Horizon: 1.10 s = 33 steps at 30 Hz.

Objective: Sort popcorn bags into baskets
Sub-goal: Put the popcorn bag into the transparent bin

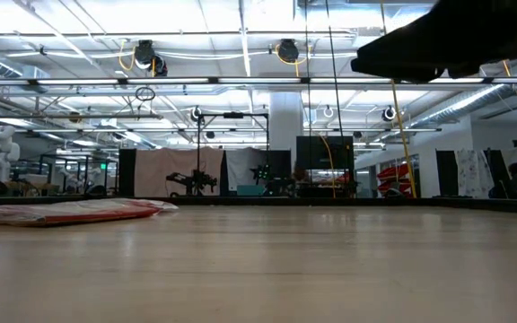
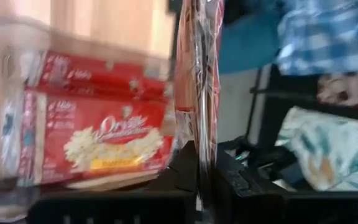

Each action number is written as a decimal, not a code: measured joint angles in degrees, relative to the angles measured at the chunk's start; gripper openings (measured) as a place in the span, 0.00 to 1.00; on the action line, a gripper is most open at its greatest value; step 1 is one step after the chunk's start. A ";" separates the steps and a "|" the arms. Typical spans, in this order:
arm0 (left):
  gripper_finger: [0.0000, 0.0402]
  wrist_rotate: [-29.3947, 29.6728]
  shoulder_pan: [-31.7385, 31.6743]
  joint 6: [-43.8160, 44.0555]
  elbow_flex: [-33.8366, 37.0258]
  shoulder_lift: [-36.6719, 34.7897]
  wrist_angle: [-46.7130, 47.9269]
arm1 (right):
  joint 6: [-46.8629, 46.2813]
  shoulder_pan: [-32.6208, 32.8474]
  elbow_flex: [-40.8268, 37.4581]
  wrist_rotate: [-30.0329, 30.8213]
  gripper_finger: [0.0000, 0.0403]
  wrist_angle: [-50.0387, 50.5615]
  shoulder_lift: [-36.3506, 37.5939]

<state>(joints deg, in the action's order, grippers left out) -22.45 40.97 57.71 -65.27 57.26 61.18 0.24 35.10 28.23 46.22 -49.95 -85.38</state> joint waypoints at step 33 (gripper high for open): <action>0.35 3.25 9.69 18.73 10.77 2.83 9.39 | 6.05 -1.93 0.00 -3.06 0.52 -2.54 0.00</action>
<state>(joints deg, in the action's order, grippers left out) -19.20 50.65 76.44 -54.50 60.10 70.57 6.28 33.17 28.23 43.16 -52.49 -85.38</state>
